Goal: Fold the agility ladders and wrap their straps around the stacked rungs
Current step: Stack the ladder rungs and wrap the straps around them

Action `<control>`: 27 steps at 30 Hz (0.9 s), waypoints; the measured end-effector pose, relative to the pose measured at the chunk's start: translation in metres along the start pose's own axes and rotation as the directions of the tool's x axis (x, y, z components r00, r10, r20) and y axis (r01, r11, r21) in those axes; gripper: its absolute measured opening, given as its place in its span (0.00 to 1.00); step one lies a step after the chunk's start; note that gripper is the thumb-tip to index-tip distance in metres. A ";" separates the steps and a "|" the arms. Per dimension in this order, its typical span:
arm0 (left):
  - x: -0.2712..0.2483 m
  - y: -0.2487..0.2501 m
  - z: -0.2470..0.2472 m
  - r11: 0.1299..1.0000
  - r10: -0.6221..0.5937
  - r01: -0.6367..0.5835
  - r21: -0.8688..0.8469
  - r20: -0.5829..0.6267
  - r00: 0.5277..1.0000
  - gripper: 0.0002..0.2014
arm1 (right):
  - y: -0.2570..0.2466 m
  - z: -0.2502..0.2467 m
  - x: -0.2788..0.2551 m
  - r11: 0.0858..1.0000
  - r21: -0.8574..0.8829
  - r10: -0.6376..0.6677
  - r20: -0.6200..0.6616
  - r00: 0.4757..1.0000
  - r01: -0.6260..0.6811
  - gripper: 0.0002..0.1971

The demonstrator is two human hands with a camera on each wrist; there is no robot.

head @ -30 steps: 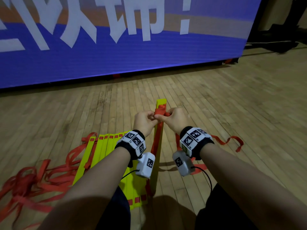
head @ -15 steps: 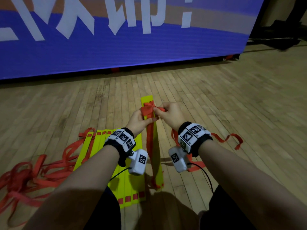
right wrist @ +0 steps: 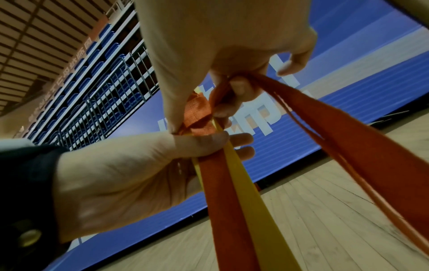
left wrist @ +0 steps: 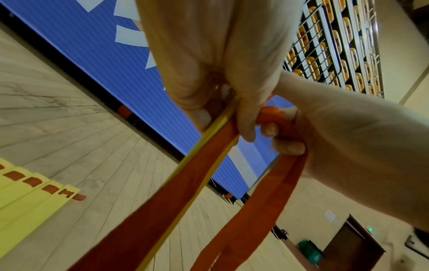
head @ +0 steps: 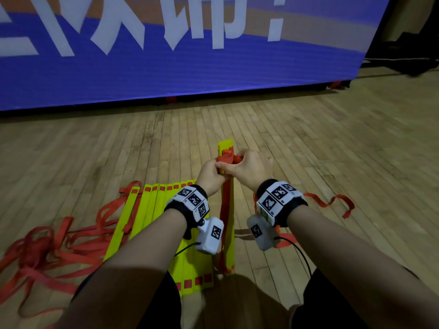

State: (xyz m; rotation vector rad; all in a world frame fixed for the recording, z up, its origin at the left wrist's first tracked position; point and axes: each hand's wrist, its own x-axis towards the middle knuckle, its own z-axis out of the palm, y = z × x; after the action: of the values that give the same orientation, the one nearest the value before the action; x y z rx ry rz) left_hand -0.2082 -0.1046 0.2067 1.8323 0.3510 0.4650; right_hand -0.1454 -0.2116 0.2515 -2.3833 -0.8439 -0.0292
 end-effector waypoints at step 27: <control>-0.010 0.002 -0.021 0.970 -0.217 0.235 -0.064 0.210 0.953 0.16 | 0.036 -0.006 0.016 0.874 0.486 -0.155 0.282 0.947 -0.002 0.15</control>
State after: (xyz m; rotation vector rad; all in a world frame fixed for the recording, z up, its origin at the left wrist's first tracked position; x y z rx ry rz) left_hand -0.2273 -0.0928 0.2128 1.7104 0.3897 0.1320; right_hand -0.1108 -0.2280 0.2410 -1.9007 -0.9600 0.4879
